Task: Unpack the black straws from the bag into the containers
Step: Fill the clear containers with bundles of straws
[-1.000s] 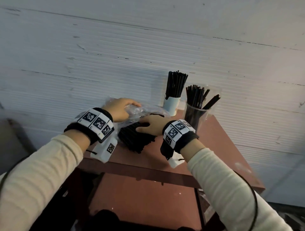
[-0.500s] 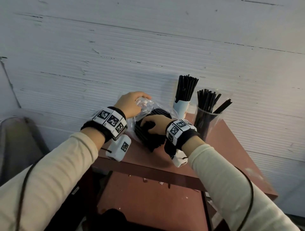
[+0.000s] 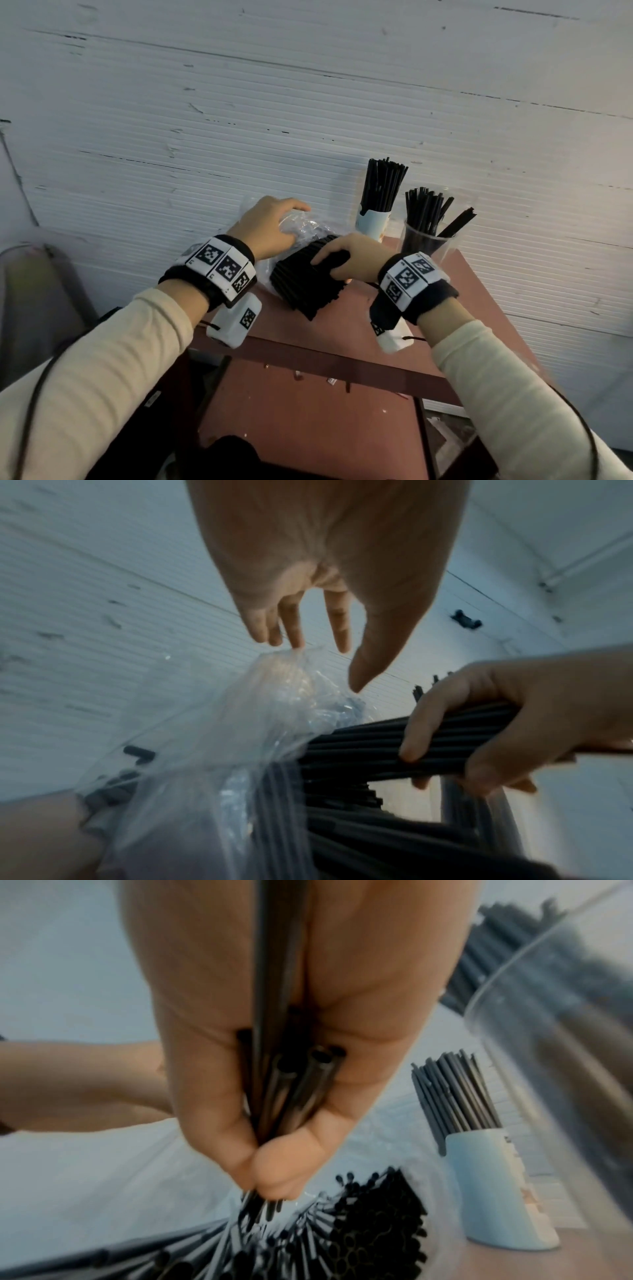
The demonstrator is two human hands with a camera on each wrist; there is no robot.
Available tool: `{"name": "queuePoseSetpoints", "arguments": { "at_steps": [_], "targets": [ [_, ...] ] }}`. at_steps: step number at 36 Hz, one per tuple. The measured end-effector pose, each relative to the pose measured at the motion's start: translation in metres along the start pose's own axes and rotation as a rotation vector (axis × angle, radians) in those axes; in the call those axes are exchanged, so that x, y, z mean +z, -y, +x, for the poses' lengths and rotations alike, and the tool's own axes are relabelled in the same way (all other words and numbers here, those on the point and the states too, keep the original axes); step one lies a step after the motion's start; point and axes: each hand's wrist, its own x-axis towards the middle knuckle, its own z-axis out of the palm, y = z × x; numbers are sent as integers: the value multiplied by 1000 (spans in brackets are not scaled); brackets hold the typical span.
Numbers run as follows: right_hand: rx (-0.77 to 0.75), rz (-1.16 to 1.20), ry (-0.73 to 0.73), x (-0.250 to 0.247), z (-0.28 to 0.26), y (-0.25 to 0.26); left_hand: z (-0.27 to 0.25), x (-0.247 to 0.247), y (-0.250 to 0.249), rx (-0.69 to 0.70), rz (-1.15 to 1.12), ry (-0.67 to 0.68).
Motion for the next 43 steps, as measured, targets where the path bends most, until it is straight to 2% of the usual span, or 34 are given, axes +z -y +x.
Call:
{"name": "queuePoseSetpoints", "arguments": {
  "at_steps": [3,5,9,12,15,21,26,29,32,36,38,40,43],
  "targets": [
    [-6,6,13,-11,-22,-5,-3,8,-10,146,34,-33],
    [-15,-17,26,-19,-37,-6,-5,13,-24,261,64,44],
    [-38,-45,26,-34,-60,-7,-5,33,-49,403,171,243],
    [-61,-32,5,-46,-79,-8,-5,48,-68,365,201,309],
    [-94,-29,-70,-60,-95,-10,-2,60,-81,271,141,252],
    [-129,-22,-438,-92,-120,-12,2,70,-111,130,-175,170],
    [-209,-45,-840,-105,-119,-9,5,82,-128,86,-425,208],
    [-250,-56,-990,-102,-110,-9,5,90,-133,70,-532,219],
    [-271,-38,-941,-92,-99,-10,3,101,-131,27,-630,240],
    [-154,-95,-610,-71,-85,-19,1,113,-120,-23,-700,272],
    [-163,-116,-518,-61,-81,-25,0,114,-116,-39,-719,278],
    [-204,-87,-526,-56,-78,-28,0,113,-115,-28,-741,282],
    [-256,-40,-623,-53,-76,-29,1,109,-115,-4,-758,281]
  ]
}}
